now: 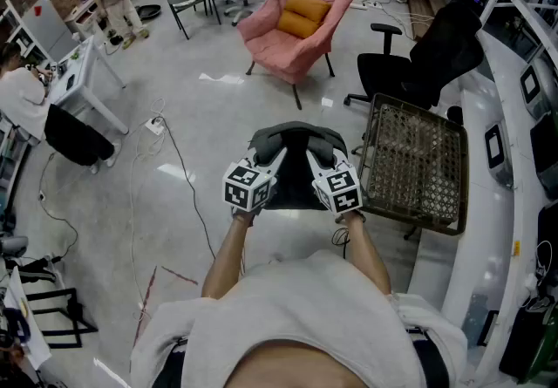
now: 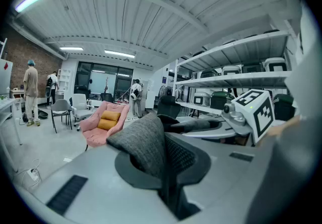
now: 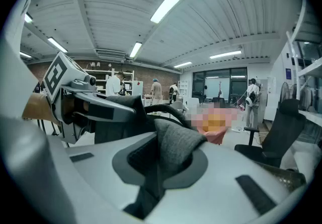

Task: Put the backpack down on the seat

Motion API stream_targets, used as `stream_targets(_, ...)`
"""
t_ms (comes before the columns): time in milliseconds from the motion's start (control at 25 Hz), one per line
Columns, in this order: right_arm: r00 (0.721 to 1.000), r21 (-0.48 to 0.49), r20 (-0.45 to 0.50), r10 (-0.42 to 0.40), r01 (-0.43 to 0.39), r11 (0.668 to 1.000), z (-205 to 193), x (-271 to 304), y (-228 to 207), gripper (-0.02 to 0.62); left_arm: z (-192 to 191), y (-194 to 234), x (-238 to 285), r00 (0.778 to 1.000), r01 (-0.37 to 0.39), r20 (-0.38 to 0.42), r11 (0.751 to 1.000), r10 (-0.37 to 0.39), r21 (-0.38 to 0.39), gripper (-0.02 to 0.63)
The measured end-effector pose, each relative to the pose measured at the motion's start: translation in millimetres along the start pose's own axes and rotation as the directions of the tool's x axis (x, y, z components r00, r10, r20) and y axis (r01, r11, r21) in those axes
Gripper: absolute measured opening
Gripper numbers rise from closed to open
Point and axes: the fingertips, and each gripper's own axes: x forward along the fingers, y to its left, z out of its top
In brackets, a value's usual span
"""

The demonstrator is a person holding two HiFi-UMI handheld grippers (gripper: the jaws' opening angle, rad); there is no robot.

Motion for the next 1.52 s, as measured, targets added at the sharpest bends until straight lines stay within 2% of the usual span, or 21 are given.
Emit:
stream_targets(360, 1.0, 0.001, -0.009, 0.018, -0.018, 1.0, -6.6, -7.2, -8.8, 0.026, 1.4, -8.8, 10.3, 1.0, -0.018, -0.005, 1.0, 0.018, -0.006, 0.031)
stream_targets(560, 0.999, 0.04, 0.011, 0.042, -0.042, 0.998, -9.9, -11.3, -16.0, 0.026, -1.3, -15.6, 17.1, 0.999, -0.031, -0.007, 0.999, 0.031, -0.013, 0.031)
stream_targets(960, 0.998, 0.046, 0.009, 0.069, -0.069, 0.997, -18.4, 2.9, -31.5, 0.028, -12.6, -8.9, 35.5, 0.998, -0.06, -0.023, 0.997, 0.059, -0.043, 0.031)
stream_targets(1240, 0.997, 0.044, -0.007, 0.077, -0.076, 0.996, -17.2, 45.6, -57.2, 0.028, -8.9, 27.4, 69.1, 0.998, -0.061, -0.023, 0.997, 0.059, -0.054, 0.031)
stream_targets(1520, 0.998, 0.041, -0.027, 0.057, -0.056, 0.998, -2.0, 124.4, -87.9, 0.027, 5.8, 103.9, 114.2, 0.999, -0.035, -0.015, 0.997, 0.034, -0.066, 0.031)
